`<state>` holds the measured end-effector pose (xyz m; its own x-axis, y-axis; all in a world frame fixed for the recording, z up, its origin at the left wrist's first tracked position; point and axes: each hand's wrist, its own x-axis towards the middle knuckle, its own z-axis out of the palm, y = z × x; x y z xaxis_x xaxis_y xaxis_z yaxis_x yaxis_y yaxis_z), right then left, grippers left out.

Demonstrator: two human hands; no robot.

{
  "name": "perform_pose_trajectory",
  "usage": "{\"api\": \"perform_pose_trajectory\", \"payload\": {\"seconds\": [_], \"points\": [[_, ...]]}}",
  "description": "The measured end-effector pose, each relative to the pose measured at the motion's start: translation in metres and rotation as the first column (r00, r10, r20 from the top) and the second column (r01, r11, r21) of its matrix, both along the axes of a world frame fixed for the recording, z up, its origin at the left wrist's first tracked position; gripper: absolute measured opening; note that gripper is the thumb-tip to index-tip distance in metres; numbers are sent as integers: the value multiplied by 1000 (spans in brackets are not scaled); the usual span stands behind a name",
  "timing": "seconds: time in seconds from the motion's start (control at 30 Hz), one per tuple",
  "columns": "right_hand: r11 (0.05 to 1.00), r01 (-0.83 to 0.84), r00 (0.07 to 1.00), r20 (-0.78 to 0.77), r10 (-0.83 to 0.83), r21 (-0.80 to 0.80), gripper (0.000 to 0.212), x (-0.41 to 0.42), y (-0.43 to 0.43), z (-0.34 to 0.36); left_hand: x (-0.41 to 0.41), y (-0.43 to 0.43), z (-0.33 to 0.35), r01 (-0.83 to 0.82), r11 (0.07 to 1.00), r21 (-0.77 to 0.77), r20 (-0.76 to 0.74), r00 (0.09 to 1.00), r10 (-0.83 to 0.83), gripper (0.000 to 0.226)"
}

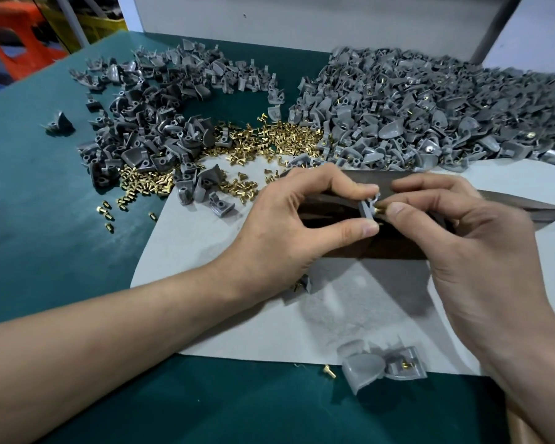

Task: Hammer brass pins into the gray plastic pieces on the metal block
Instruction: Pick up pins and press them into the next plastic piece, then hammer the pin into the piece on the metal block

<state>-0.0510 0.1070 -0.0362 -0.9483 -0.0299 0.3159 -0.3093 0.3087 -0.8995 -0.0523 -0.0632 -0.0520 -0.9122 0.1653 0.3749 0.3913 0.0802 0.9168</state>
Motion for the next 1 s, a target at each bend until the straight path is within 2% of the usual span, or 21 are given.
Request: {"api": "perform_pose_trajectory", "payload": {"seconds": [0.17,0.37,0.53,0.7,0.83,1.0], "points": [[975,65,997,47,-57,-211,21,-3,0,-1,2,0,0,3,999,33,17,1000,-4,19],[955,74,995,88,-50,-287,21,-6,2,-1,2,0,-1,0,1000,29,7,1000,0,20],[932,64,988,151,-10,-358,20,-5,3,1,4,0,1,-51,998,-35,-18,999,51,22],[891,48,974,220,60,-451,14,-6,2,7,4,2,0,-100,995,-13,-2,995,100,9],[822,70,929,337,152,-565,18,0,4,25,4,0,-1,-85,995,-43,21,996,86,20],[783,31,930,306,205,-621,20,17,4,53,3,2,-1,-87,995,-49,125,988,92,21]]}}
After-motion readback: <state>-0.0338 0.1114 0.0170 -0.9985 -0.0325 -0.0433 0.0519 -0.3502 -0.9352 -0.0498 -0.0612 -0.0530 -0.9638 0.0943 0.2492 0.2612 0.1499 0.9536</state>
